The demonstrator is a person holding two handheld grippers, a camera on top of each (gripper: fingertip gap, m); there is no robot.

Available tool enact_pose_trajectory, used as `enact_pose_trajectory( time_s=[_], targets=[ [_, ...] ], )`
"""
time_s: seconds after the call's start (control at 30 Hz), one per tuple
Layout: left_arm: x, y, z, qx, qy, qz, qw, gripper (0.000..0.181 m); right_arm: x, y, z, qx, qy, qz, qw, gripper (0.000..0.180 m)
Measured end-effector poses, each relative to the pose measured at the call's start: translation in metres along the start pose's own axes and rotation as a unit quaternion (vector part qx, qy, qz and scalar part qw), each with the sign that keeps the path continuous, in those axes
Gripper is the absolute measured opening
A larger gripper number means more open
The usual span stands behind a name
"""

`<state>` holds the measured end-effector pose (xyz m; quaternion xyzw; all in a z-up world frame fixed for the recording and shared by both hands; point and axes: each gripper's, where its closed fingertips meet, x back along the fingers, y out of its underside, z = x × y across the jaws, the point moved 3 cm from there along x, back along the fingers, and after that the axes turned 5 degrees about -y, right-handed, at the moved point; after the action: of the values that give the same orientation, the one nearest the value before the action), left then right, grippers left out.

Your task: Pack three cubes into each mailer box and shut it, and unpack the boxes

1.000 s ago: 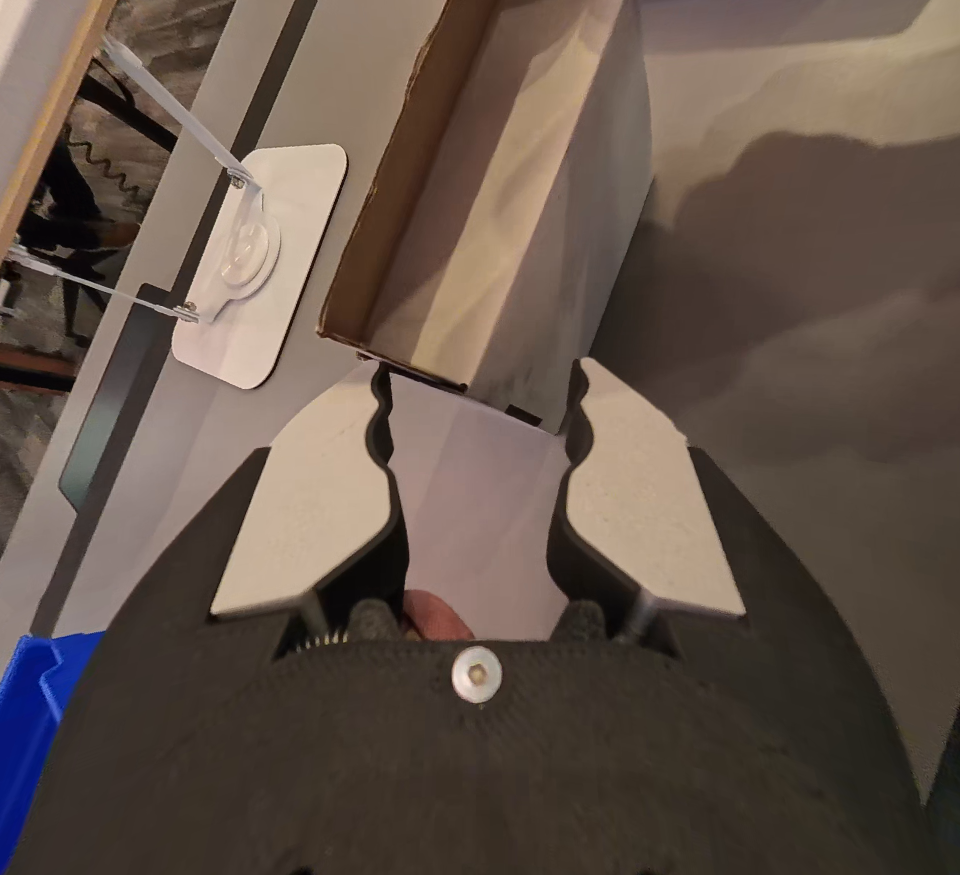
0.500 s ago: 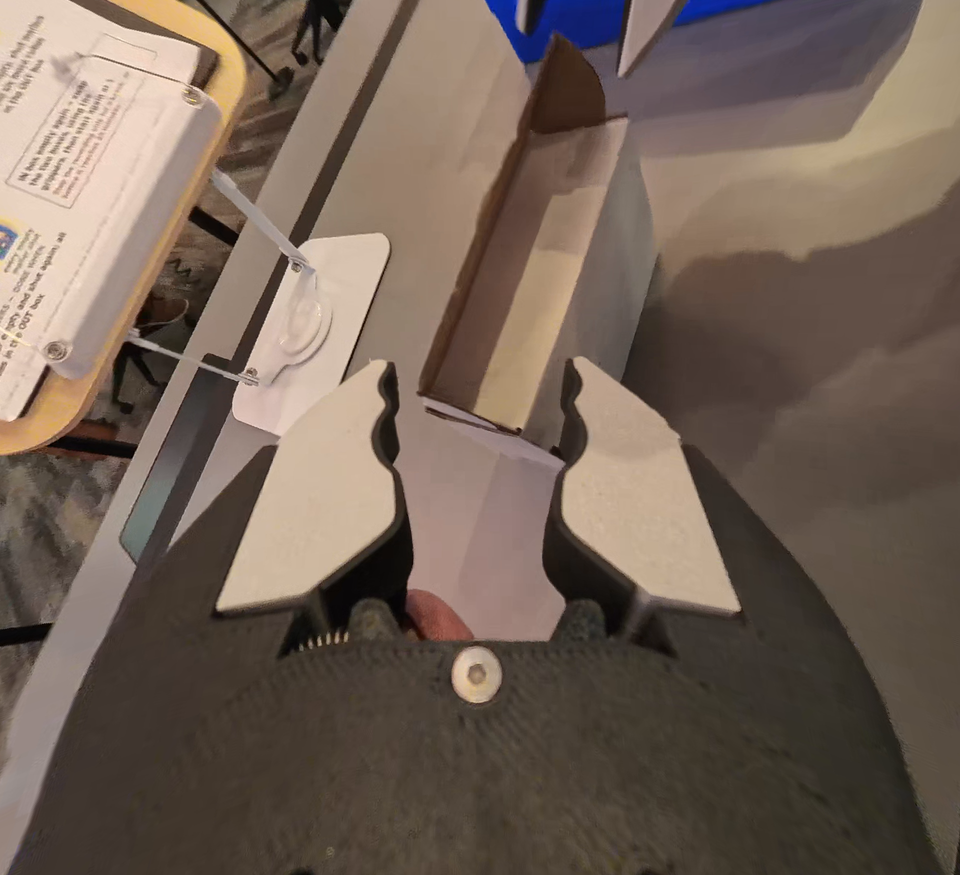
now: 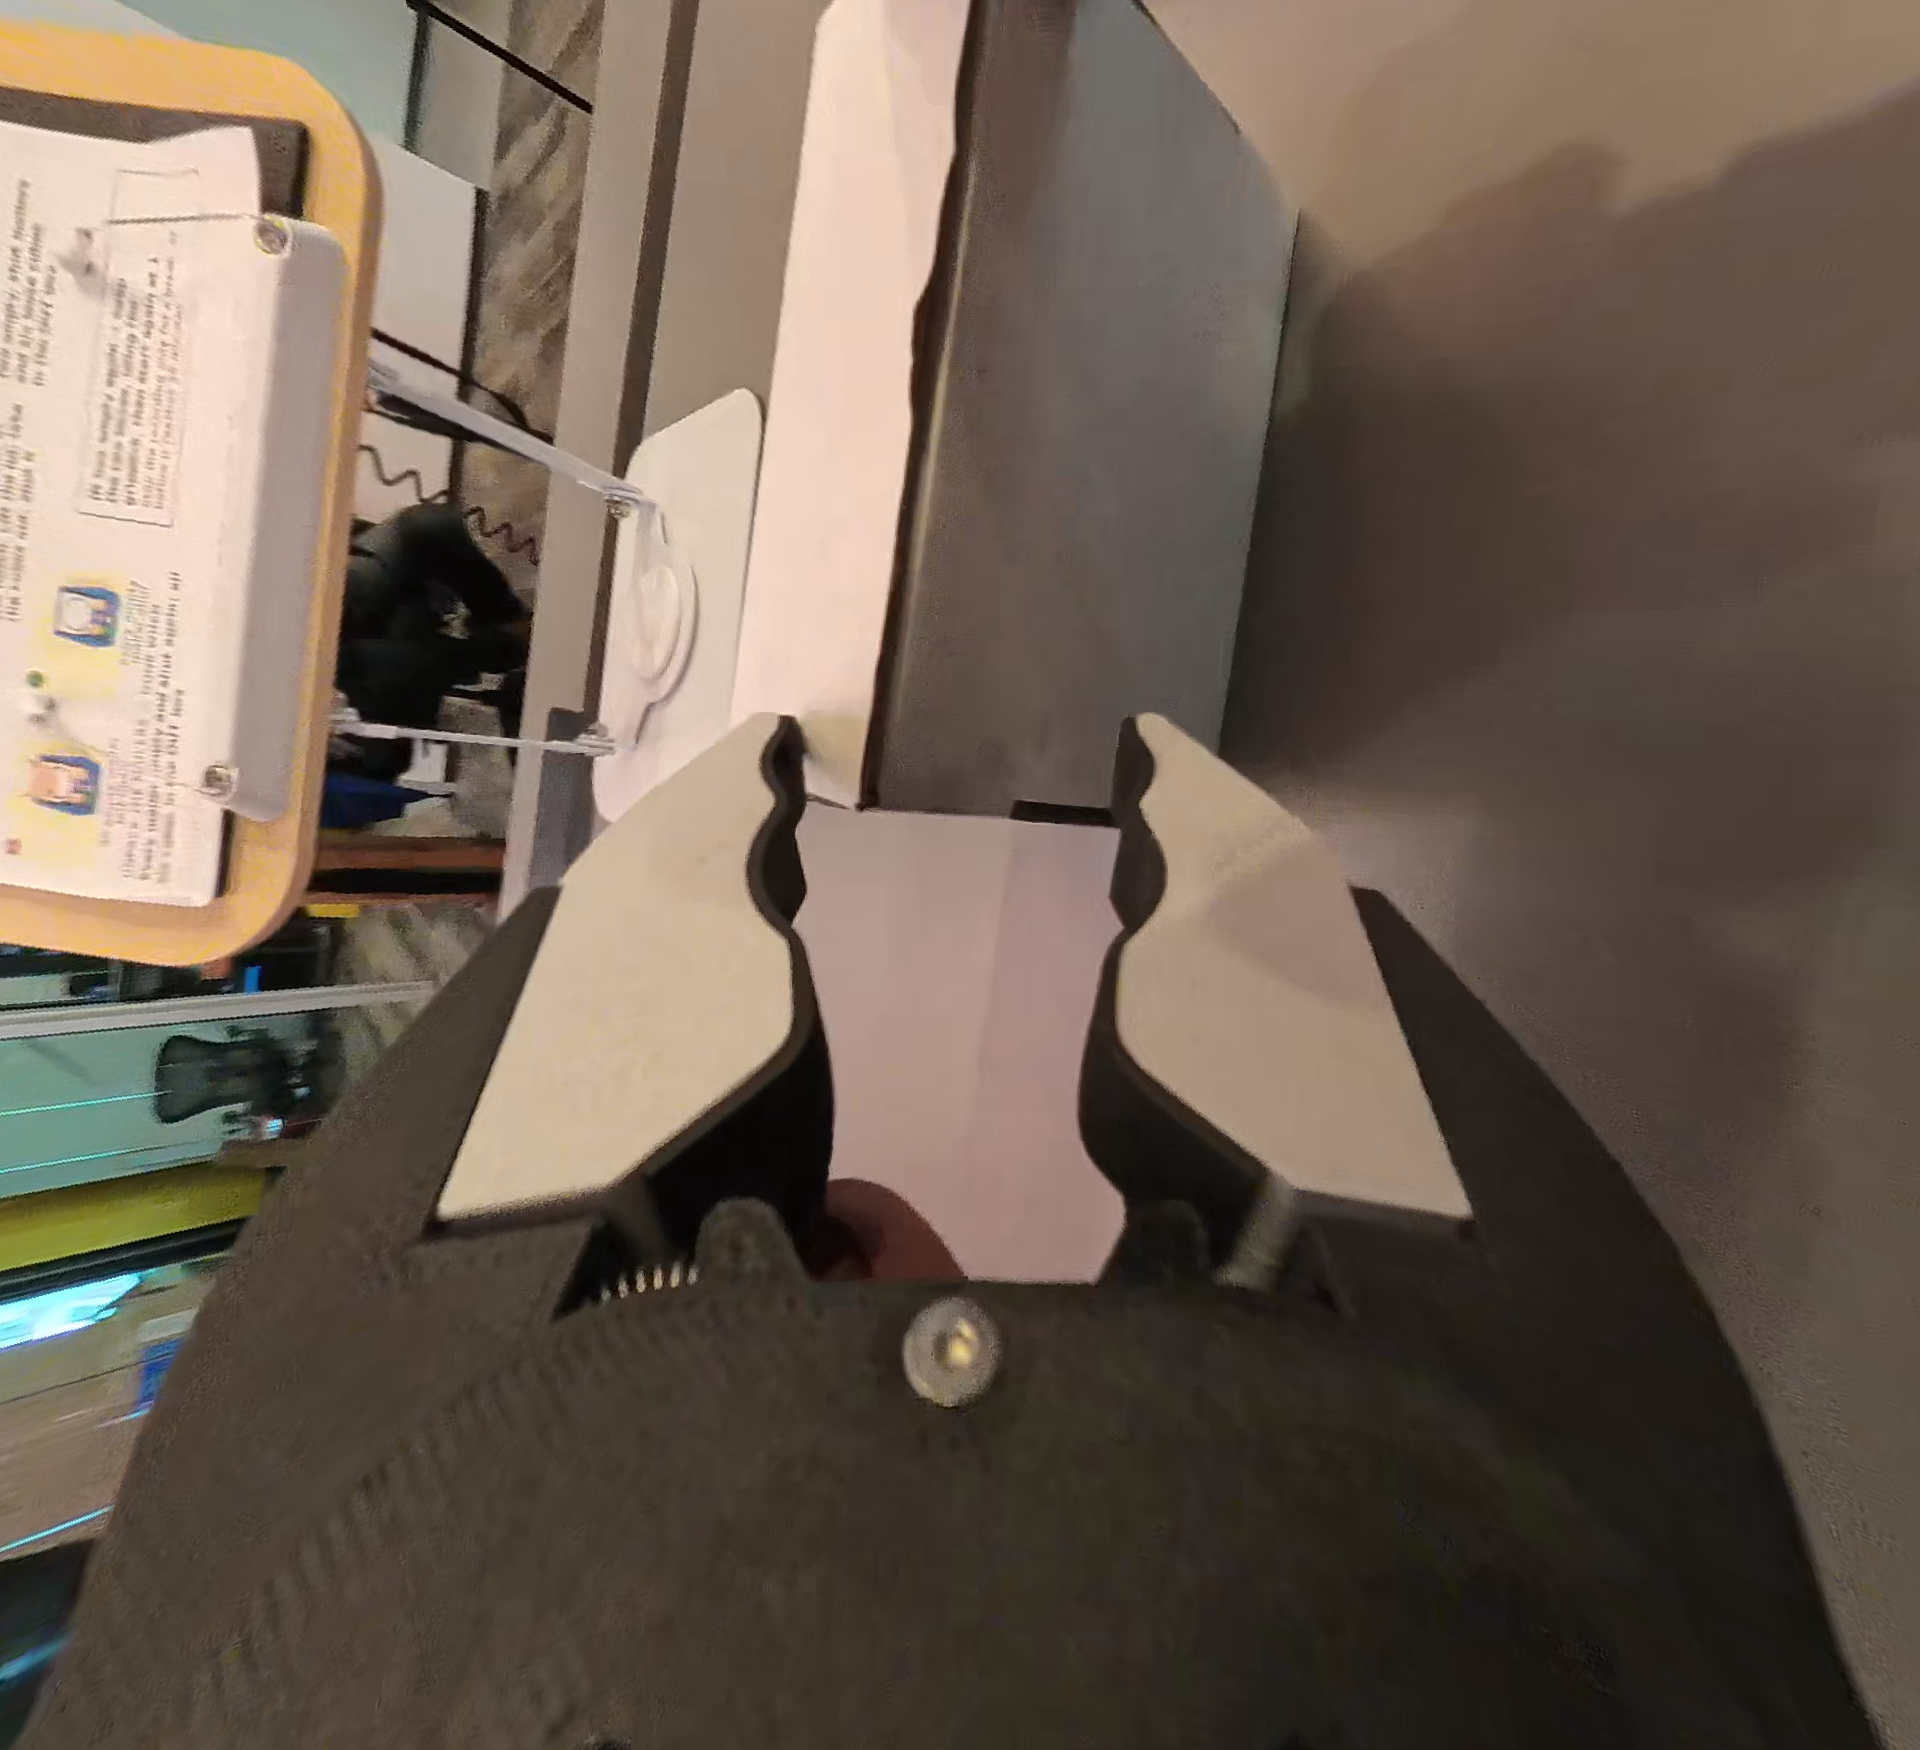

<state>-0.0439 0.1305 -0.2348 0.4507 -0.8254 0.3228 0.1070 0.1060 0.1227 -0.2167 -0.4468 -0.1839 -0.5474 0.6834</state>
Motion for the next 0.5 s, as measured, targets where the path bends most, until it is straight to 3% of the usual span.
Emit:
enact_pose_trajectory(
  time_s=[0.1,0.2,0.33,0.5],
  targets=[
    [-0.001,0.001,-0.001,-0.025,-0.02,-0.01,0.999,0.051,-0.001,0.0,-0.001,-0.004,0.004,-0.008,1.0,0.026],
    [-0.001,0.002,0.002,-0.031,-0.012,-0.008,0.999,0.058,0.0,-0.001,0.0,-0.02,-0.007,0.005,1.0,0.027],
    [0.003,-0.001,-0.009,0.04,0.008,0.011,0.999,0.053,0.005,-0.003,0.001,-0.051,-0.033,0.03,0.998,0.031],
    [0.006,-0.001,-0.004,0.024,0.03,0.003,0.999,0.048,0.004,-0.007,-0.001,-0.051,-0.049,0.035,0.997,0.02]
  ],
)
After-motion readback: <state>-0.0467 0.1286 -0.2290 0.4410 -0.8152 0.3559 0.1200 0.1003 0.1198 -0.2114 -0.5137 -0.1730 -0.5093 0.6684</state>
